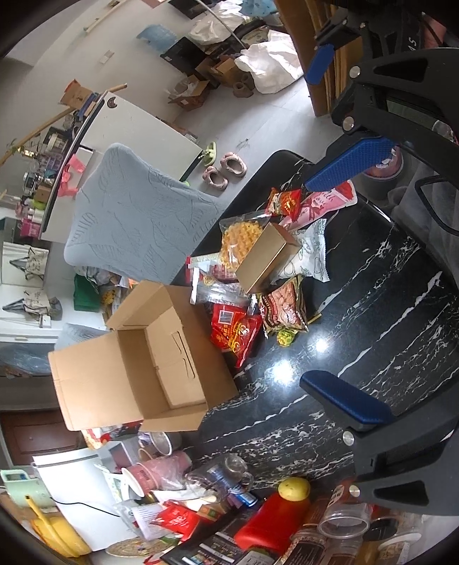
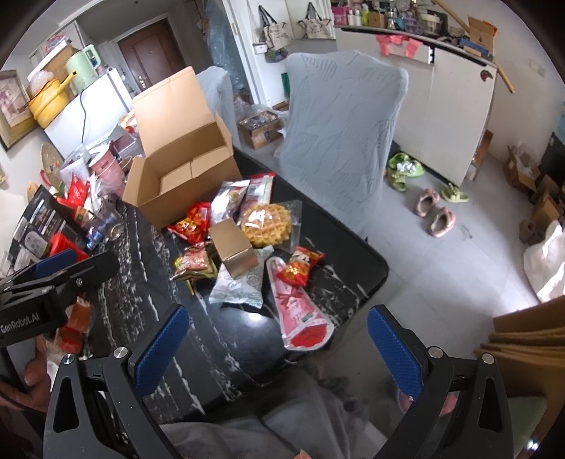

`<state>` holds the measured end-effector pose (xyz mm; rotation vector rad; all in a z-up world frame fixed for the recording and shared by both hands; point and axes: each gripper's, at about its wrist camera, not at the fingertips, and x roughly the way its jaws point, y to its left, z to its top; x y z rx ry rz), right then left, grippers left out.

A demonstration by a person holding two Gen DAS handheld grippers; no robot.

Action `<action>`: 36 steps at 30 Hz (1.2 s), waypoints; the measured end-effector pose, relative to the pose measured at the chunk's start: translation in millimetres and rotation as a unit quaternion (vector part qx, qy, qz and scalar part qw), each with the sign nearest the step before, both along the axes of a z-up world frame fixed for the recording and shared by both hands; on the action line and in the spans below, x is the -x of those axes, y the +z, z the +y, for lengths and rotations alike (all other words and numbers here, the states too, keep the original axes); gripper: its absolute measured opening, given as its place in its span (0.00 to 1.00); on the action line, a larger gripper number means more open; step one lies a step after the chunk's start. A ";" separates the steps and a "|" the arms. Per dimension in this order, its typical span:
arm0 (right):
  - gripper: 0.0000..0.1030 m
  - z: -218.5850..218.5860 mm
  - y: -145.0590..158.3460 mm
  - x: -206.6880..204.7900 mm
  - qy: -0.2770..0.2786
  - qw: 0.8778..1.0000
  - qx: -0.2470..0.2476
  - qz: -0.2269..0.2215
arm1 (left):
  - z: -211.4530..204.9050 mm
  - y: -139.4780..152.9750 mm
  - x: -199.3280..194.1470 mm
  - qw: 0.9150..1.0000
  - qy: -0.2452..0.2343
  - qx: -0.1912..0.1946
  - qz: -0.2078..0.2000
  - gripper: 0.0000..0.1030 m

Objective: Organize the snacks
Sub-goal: 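Reach both grippers toward the gold box and the cereal bag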

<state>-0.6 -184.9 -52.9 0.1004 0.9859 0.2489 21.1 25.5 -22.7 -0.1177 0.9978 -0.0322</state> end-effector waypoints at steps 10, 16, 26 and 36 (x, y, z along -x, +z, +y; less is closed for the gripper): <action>1.00 17.8 -19.0 -32.6 0.039 0.999 -0.005 0.028 | 14.2 -21.5 -36.5 0.999 0.011 -0.009 0.029 1.00; 1.00 30.1 -36.0 -58.2 0.068 0.997 0.000 0.040 | 18.9 -44.6 -54.6 0.998 0.015 -0.018 0.062 1.00; 1.00 52.8 -64.7 -110.1 0.123 0.991 0.000 0.055 | 35.9 -76.6 -76.5 0.993 0.052 -0.018 0.104 1.00; 0.92 88.4 -92.6 -149.2 0.197 0.978 0.017 0.068 | 55.5 -99.9 -91.3 0.986 0.098 -0.019 0.131 1.00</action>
